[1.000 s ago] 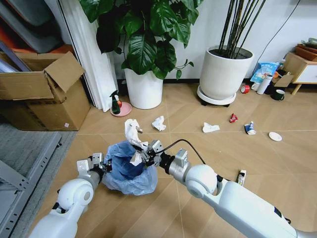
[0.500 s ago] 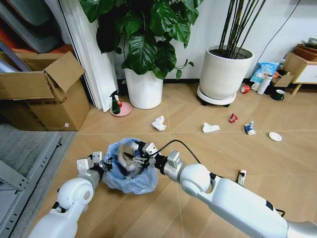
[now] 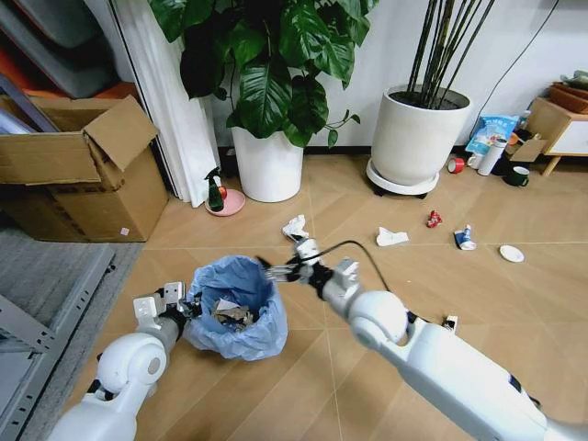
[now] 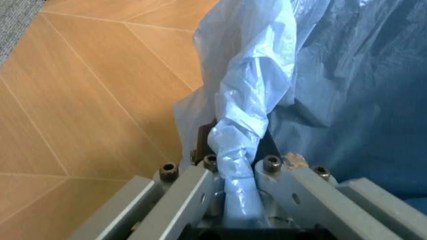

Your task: Pick up the trash bin and place the garbage on the floor into it.

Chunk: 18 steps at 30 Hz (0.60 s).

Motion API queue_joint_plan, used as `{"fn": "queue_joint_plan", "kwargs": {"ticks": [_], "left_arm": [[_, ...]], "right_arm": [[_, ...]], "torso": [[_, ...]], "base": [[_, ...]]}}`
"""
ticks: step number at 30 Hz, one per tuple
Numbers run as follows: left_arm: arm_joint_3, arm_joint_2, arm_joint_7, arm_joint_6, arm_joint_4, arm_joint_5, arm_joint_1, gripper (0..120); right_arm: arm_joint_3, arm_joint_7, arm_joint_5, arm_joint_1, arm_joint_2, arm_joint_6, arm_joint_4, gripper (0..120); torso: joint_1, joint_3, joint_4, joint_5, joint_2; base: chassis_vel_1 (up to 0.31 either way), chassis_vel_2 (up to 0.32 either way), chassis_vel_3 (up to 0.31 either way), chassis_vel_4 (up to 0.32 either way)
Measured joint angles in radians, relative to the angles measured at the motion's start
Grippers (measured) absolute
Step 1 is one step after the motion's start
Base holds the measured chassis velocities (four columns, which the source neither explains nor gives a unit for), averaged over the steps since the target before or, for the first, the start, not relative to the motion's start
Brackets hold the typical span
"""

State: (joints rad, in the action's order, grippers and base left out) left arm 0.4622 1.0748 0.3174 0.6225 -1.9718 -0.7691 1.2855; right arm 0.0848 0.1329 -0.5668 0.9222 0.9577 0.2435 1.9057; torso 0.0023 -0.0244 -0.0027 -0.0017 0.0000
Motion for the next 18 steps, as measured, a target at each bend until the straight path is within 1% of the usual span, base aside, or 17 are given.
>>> {"fn": "queue_joint_plan", "kwargs": {"ticks": [2, 3, 4, 7, 13, 15, 18], "left_arm": [[0.003, -0.001, -0.002, 0.0, -0.004, 0.001, 0.005, 0], [0.003, -0.001, -0.002, 0.0, -0.004, 0.001, 0.005, 0], [0.006, -0.002, -0.005, 0.0, -0.007, 0.002, 0.007, 0], [0.009, -0.002, -0.007, -0.001, -0.012, 0.002, 0.007, 0], [0.023, 0.0, -0.013, -0.006, -0.024, 0.016, 0.023, 0], [0.034, 0.003, -0.024, -0.013, -0.034, 0.041, 0.044, 0], [0.039, 0.005, -0.026, -0.014, -0.049, 0.047, 0.059, 0]], "right_arm": [[-0.052, 0.002, 0.017, 0.054, -0.01, 0.007, 0.004, 100], [-0.052, 0.002, 0.017, 0.054, -0.01, 0.007, 0.004, 100], [-0.116, 0.008, 0.038, 0.116, -0.018, 0.02, 0.007, 100], [-0.187, 0.009, 0.058, 0.183, -0.017, 0.03, 0.007, 100], [-0.252, 0.002, 0.078, 0.231, -0.009, 0.025, -0.01, 100], [-0.287, -0.004, 0.084, 0.254, -0.007, 0.019, -0.018, 100], [-0.316, -0.009, 0.088, 0.274, -0.006, 0.015, -0.024, 100]], "torso": [[0.0, 0.0, -0.0001, -0.0003, 0.0], [0.0, 0.0, -0.0001, -0.0003, 0.0], [0.0, 0.0, -0.0002, 0.0, 0.0], [0.0, 0.0, 0.0, -0.0001, 0.0], [0.0, 0.0, 0.0003, 0.0, 0.0], [0.0, 0.0, 0.0007, -0.0004, 0.0], [0.0, 0.0, 0.0004, -0.0001, 0.0]], "base": [[0.0, 0.0, 0.0, 0.0], [0.0, 0.0, 0.0, 0.0], [0.0, 0.0, 0.0, 0.0], [0.0, 0.0, 0.0, 0.0], [0.0, 0.0, 0.0, 0.0], [-0.032, -0.041, 0.063, 0.038], [-0.062, -0.076, 0.095, 0.1]]}}
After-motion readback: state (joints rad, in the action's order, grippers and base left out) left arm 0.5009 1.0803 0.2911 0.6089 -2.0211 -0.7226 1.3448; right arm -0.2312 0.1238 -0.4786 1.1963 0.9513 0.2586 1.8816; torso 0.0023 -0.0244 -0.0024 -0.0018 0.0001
